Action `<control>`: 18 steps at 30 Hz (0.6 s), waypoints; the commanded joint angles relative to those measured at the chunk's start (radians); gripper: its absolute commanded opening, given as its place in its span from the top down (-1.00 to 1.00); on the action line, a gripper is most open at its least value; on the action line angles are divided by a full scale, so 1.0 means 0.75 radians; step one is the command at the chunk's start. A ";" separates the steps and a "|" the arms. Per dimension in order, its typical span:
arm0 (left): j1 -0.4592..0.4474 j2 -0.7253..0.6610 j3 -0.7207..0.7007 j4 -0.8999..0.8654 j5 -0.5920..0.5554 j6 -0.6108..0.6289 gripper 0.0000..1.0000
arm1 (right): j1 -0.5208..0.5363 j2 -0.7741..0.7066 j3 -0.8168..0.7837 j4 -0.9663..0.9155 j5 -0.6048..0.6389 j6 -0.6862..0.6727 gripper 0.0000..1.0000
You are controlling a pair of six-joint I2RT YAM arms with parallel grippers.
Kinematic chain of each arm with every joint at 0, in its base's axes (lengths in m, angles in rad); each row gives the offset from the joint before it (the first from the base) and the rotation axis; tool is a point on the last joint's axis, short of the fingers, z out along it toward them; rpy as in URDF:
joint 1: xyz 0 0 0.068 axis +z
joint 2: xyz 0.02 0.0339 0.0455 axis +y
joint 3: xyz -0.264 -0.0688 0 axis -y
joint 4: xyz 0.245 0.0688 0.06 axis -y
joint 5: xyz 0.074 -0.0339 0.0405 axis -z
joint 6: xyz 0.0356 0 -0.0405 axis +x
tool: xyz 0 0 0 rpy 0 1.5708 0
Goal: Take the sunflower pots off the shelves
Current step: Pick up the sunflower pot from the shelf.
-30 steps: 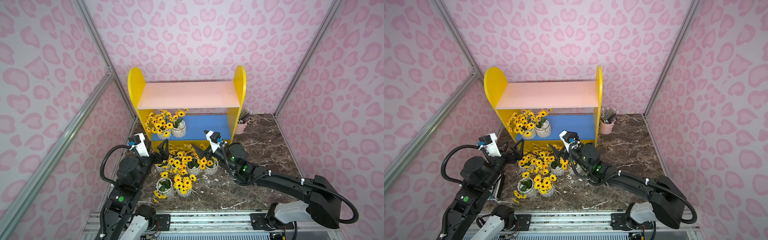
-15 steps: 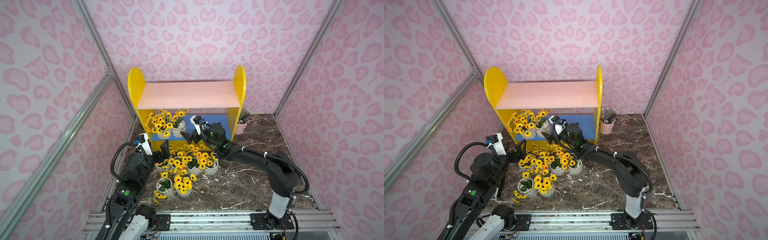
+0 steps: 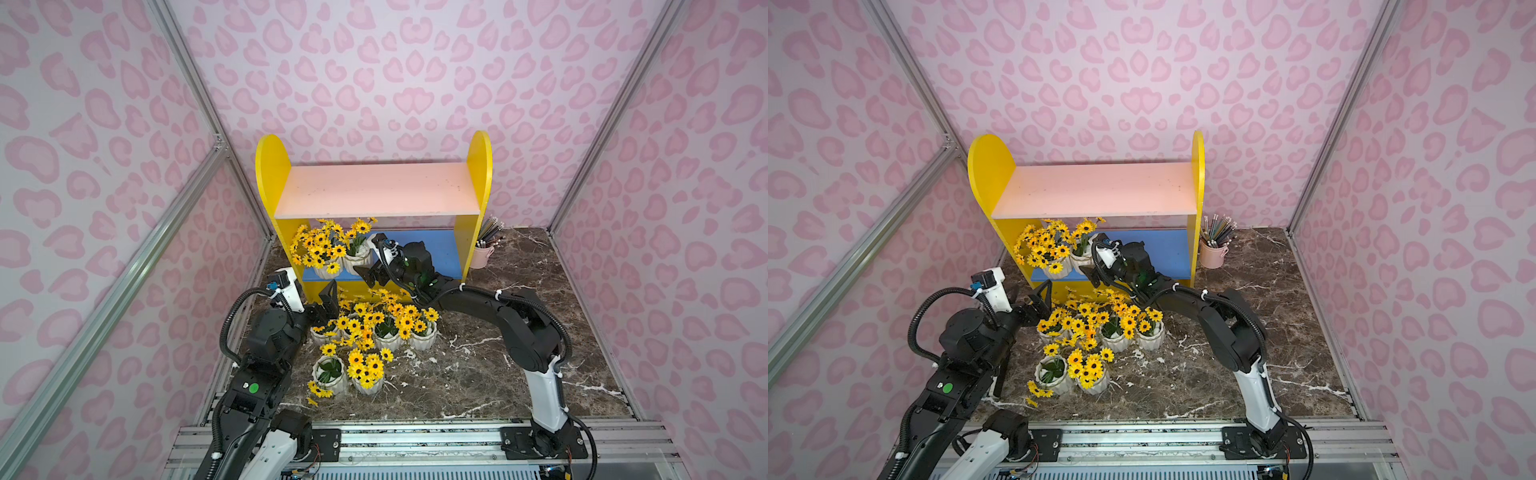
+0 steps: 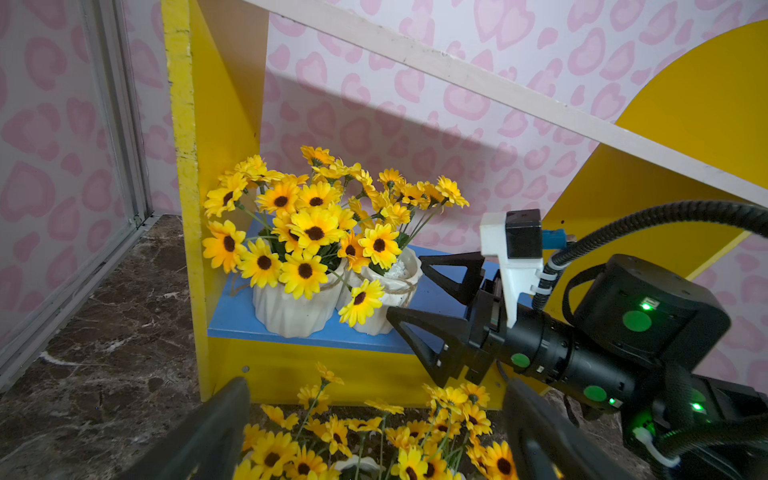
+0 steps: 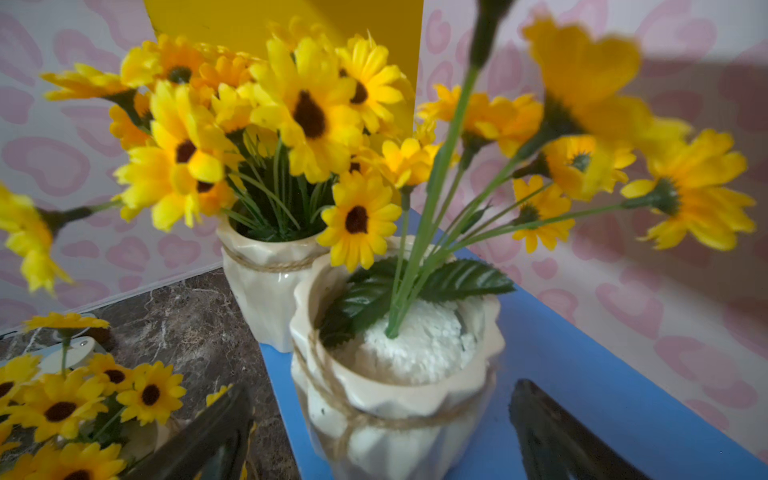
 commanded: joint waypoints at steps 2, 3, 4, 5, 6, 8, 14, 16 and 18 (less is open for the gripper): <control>0.001 -0.001 -0.004 0.061 0.016 0.006 -0.94 | -0.004 0.057 0.082 0.024 -0.039 -0.014 -0.97; -0.001 0.000 -0.005 0.064 0.018 0.005 -0.94 | -0.007 0.076 0.103 0.021 -0.049 -0.015 -0.98; 0.001 -0.001 -0.002 0.063 0.020 0.006 -0.94 | -0.007 0.090 0.124 0.012 -0.064 -0.017 -0.98; 0.000 -0.001 -0.004 0.063 0.020 0.008 -0.94 | -0.010 0.108 0.145 0.006 -0.076 -0.017 -0.97; 0.000 -0.002 -0.004 0.062 0.020 0.008 -0.94 | -0.011 0.122 0.159 0.006 -0.083 -0.020 -0.97; 0.001 -0.001 -0.007 0.063 0.021 0.010 -0.94 | -0.010 0.141 0.181 0.013 -0.092 -0.024 -0.97; 0.001 -0.003 -0.004 0.066 0.030 0.014 -0.94 | -0.015 0.202 0.263 0.014 -0.125 -0.044 -0.98; 0.002 -0.005 -0.008 0.066 0.034 0.016 -0.94 | -0.019 0.232 0.308 -0.007 -0.161 -0.050 -0.97; 0.002 -0.010 -0.006 0.067 0.037 0.016 -0.94 | -0.021 0.246 0.332 -0.006 -0.197 -0.054 -0.98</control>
